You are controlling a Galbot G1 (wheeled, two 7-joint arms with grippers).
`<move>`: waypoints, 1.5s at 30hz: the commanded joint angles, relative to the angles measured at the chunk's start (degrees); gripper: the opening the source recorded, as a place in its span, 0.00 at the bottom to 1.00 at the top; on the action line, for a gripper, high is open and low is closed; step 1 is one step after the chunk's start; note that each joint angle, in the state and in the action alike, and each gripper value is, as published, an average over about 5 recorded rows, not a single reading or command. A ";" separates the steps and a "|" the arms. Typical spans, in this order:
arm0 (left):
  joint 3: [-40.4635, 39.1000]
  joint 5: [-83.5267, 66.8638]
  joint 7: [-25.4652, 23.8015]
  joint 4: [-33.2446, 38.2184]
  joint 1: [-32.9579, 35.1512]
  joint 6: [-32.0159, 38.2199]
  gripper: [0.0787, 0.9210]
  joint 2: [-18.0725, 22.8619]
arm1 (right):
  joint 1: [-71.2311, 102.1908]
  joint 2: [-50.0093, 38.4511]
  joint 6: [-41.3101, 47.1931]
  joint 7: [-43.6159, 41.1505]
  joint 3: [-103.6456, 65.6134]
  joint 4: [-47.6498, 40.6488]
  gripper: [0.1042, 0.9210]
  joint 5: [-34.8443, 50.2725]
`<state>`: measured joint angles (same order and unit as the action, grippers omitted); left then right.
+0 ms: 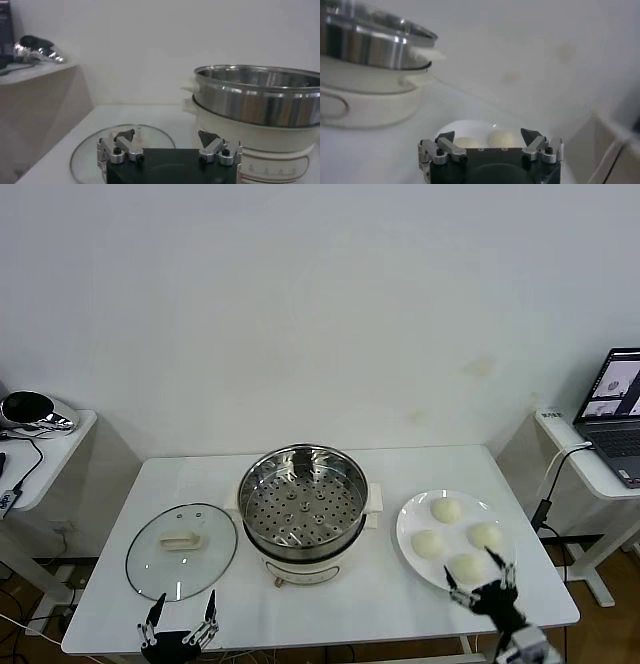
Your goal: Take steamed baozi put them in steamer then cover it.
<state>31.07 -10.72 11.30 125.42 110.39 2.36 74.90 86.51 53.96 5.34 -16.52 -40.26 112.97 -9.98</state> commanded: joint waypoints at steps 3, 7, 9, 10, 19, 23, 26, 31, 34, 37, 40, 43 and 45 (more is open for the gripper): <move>0.66 1.18 -1.37 0.69 -0.76 -1.46 0.88 -1.27 | -25.44 -24.35 2.52 -21.44 8.36 -11.47 0.88 -12.79; 0.77 1.62 -1.44 1.26 -1.32 -2.41 0.88 -1.26 | -40.43 -29.18 3.82 -30.53 22.90 -16.57 0.88 -12.36; 0.80 1.91 -1.44 1.27 -1.58 -2.67 0.88 -1.17 | -49.63 -30.30 4.17 -34.28 32.64 -19.51 0.88 -10.77; 0.81 2.06 -1.43 1.27 -1.62 -2.71 0.88 -1.13 | -53.74 -30.42 4.30 -35.63 37.28 -20.81 0.88 -9.75; 2.44 2.88 -1.43 1.78 -1.13 -2.66 0.88 -0.99 | -79.26 -28.06 4.85 -45.21 68.31 -30.80 0.88 -4.23; 3.61 3.66 -1.59 1.62 -1.15 -2.45 0.88 -0.98 | -83.00 -25.49 4.46 -46.17 74.82 -35.22 0.88 -3.96; 4.03 3.68 -1.59 1.59 -1.35 -2.49 0.88 -0.96 | -83.47 -23.17 3.76 -45.85 76.46 -38.28 0.88 -4.36; 4.25 3.84 -1.61 1.77 -1.59 -2.56 0.88 -0.89 | -83.19 -18.19 2.26 -45.19 77.42 -43.98 0.88 -5.85; 4.44 3.99 -1.65 1.92 -1.55 -2.55 0.88 -0.84 | -82.72 -14.72 2.17 -44.57 77.40 -46.85 0.88 -6.38; 4.58 4.31 -1.70 1.96 -1.48 -2.48 0.88 -0.76 | -82.32 -11.54 2.47 -43.99 77.15 -49.07 0.88 -6.97; 4.60 4.71 -1.74 1.89 -1.42 -2.39 0.88 -0.64 | -82.26 -9.46 2.57 -43.52 77.23 -50.93 0.88 -7.99; 4.62 5.05 -1.74 1.78 -1.37 -2.26 0.88 -0.55 | -82.36 -7.63 2.09 -42.56 77.19 -53.75 0.88 -8.97; 4.70 5.21 -1.74 1.69 -1.39 -2.16 0.88 -0.55 | -82.32 -6.41 1.70 -41.92 76.78 -55.74 0.88 -9.38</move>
<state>35.62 -5.67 9.56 127.15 108.96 0.20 74.41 7.13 41.79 7.54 -58.52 33.12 65.48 -17.99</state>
